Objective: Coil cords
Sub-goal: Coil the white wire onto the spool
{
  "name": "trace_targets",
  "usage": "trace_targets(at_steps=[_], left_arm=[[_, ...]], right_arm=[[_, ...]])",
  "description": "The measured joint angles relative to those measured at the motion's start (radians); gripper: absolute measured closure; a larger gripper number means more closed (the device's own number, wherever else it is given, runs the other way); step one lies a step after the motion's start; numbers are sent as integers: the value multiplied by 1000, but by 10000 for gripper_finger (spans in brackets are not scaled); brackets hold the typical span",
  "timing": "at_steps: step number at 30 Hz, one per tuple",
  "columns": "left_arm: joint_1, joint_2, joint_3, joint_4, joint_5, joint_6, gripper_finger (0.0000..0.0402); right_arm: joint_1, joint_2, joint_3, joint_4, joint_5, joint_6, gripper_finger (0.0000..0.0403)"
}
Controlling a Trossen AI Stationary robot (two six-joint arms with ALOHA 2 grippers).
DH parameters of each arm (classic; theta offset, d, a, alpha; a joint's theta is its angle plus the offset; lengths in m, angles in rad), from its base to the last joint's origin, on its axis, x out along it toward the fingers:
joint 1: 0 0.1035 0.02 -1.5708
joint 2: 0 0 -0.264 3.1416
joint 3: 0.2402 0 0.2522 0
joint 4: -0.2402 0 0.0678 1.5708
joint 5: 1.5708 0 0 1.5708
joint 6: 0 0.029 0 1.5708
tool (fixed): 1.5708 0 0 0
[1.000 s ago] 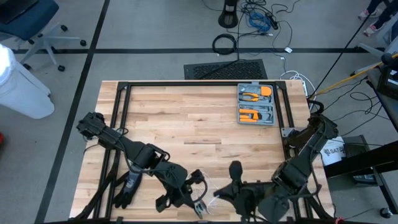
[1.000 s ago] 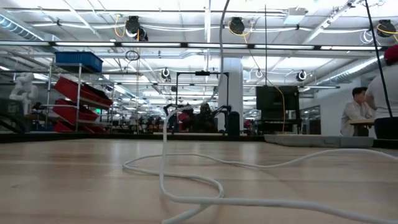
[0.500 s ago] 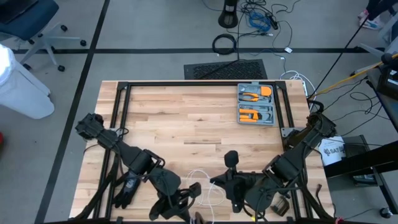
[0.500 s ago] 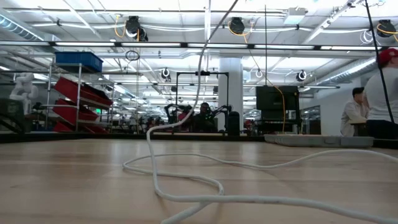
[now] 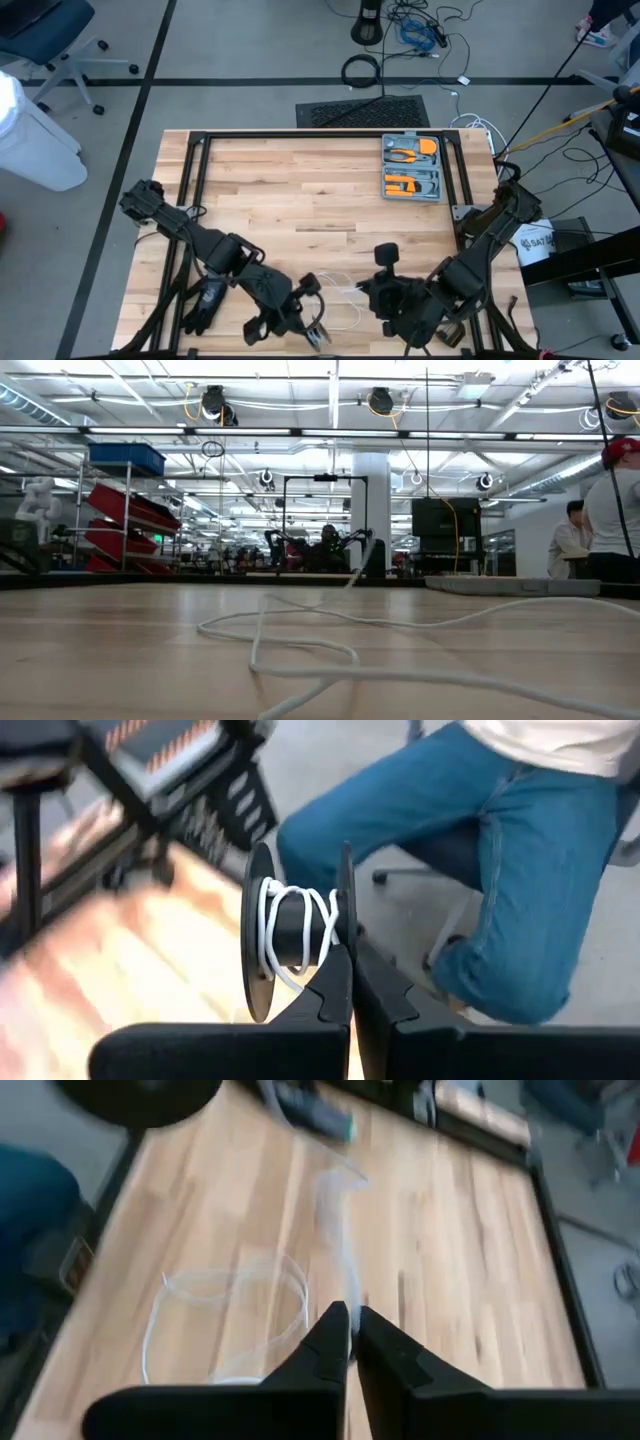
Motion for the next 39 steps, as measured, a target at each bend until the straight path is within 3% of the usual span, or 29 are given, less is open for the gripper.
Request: trace_targets(at_steps=[6, 9, 18, 23, 27, 39], left_arm=[[29, -2, 0, -121, -158, -131, 402], [42, -2, 0, -139, -189, -157, 402], [48, -2, 0, -56, -209, -107, 402], [48, -2, 0, -49, -211, -88, 402], [48, -2, 0, -12, -213, -54, 402], [48, -2, 1, 112, -226, 3, 402]], right_arm=[[39, 1, -113, 13, 2, 122, 350], [61, 0, -191, 93, 27, 152, 325], [63, 1, -513, 748, 252, -22, 279], [40, 1, -635, 1141, 237, -150, 278], [25, 1, -696, 1339, 237, -222, 280], [-25, 59, -716, 1555, 152, -282, 282]])
